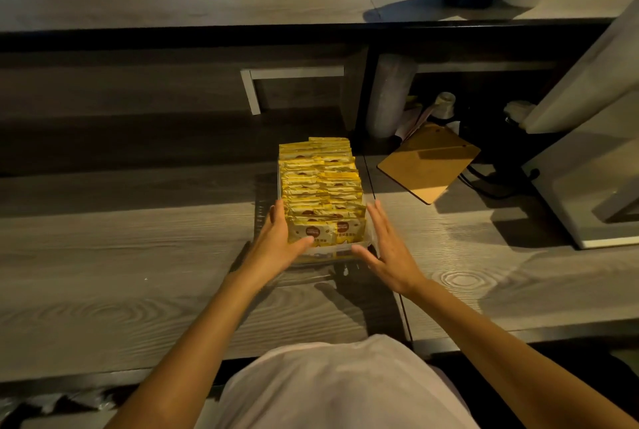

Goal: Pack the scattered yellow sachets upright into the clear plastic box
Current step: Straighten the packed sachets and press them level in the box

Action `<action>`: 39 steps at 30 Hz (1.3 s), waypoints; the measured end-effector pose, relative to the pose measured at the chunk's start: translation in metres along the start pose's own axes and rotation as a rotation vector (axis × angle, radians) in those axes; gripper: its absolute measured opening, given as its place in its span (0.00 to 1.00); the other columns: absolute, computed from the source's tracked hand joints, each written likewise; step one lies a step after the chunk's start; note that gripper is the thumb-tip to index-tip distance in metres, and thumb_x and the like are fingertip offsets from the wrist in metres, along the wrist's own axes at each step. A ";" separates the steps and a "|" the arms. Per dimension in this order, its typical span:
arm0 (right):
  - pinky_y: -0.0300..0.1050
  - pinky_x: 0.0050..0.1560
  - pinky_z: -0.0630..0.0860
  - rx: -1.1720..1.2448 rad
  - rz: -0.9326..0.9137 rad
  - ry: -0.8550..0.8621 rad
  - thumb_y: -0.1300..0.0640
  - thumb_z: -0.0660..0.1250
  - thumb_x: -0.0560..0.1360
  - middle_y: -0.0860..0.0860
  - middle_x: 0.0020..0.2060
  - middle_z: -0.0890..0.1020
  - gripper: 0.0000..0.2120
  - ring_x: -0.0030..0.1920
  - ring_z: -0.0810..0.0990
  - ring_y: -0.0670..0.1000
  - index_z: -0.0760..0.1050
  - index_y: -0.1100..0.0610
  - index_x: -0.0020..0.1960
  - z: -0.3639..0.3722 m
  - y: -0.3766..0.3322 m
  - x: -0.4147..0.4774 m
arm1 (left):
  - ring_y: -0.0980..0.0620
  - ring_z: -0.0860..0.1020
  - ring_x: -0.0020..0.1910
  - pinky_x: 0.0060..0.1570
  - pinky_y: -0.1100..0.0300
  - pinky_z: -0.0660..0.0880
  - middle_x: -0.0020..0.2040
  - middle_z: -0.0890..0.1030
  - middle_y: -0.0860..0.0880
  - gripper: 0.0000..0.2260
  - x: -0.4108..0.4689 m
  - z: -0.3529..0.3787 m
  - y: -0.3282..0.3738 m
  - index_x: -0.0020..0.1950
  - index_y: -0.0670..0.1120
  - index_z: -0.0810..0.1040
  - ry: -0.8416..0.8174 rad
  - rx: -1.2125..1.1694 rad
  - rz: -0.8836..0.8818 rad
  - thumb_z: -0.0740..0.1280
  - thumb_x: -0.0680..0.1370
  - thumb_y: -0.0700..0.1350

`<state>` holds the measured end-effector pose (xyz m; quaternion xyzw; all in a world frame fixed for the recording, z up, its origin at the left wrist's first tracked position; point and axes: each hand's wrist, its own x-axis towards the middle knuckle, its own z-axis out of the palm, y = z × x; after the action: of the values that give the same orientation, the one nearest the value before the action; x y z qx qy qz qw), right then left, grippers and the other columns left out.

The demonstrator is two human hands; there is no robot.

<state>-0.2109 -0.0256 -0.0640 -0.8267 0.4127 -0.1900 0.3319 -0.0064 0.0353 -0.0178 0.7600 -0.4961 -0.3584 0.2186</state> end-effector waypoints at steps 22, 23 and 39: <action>0.40 0.63 0.66 -0.246 -0.073 0.078 0.62 0.65 0.75 0.54 0.71 0.65 0.08 0.71 0.65 0.54 0.79 0.61 0.52 -0.023 -0.021 0.042 | 0.46 0.49 0.77 0.71 0.47 0.58 0.76 0.55 0.46 0.10 0.023 -0.013 0.001 0.56 0.42 0.78 0.131 0.562 0.249 0.66 0.76 0.43; 0.41 0.63 0.67 -0.253 -0.087 0.087 0.62 0.65 0.75 0.54 0.71 0.65 0.08 0.70 0.66 0.55 0.78 0.61 0.53 -0.021 -0.019 0.041 | 0.46 0.52 0.76 0.70 0.48 0.61 0.76 0.55 0.46 0.12 0.022 -0.012 -0.001 0.58 0.42 0.77 0.142 0.550 0.246 0.66 0.76 0.43; 0.54 0.64 0.69 -0.392 -0.205 0.093 0.55 0.62 0.76 0.60 0.71 0.67 0.17 0.69 0.69 0.61 0.74 0.55 0.64 -0.009 -0.010 0.025 | 0.51 0.38 0.76 0.74 0.49 0.46 0.77 0.37 0.48 0.25 0.007 0.003 -0.016 0.76 0.53 0.42 0.014 0.721 0.372 0.47 0.81 0.54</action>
<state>-0.1958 -0.0448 -0.0497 -0.9033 0.3705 -0.1768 0.1246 0.0022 0.0361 -0.0331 0.6878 -0.7174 -0.1106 0.0026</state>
